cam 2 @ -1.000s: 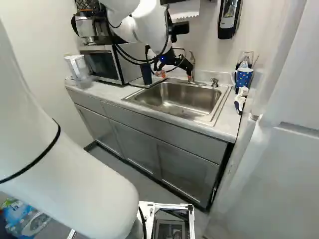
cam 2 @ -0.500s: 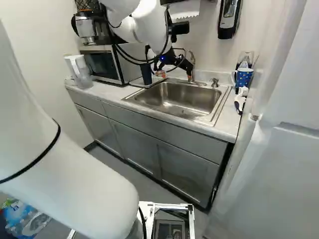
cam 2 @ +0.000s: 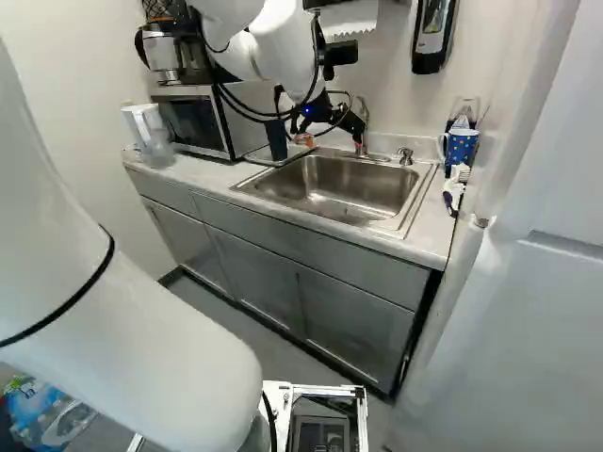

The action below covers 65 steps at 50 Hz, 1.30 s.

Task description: Rinse the cup and place it in the tray

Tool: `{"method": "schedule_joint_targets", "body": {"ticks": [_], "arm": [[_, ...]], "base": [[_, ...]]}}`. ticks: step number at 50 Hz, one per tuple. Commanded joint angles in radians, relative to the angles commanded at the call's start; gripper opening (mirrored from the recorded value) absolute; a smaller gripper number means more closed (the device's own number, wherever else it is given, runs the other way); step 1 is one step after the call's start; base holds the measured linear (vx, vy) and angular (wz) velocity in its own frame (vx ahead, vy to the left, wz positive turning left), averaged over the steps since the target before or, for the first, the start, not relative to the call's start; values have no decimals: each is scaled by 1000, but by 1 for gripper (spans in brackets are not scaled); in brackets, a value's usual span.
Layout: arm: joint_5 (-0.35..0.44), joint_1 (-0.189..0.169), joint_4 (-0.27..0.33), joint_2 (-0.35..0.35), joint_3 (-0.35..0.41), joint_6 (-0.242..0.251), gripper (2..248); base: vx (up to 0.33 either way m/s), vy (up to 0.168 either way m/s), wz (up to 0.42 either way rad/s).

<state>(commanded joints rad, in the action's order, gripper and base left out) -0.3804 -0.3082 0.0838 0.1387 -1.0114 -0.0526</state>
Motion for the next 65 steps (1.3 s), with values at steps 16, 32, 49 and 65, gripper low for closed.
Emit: {"method": "schedule_joint_targets", "body": {"ticks": [16, 32, 49, 65], "arm": [[0, 0, 0, 0, 0, 0, 247], [0, 0, 0, 0, 0, 0, 247], [0, 0, 0, 0, 0, 0, 247], [0, 0, 0, 0, 0, 0, 247]], "base": [[-62, 29, 1], [-36, 25, -2], [-49, 37, -1], [-62, 45, -1]]}}
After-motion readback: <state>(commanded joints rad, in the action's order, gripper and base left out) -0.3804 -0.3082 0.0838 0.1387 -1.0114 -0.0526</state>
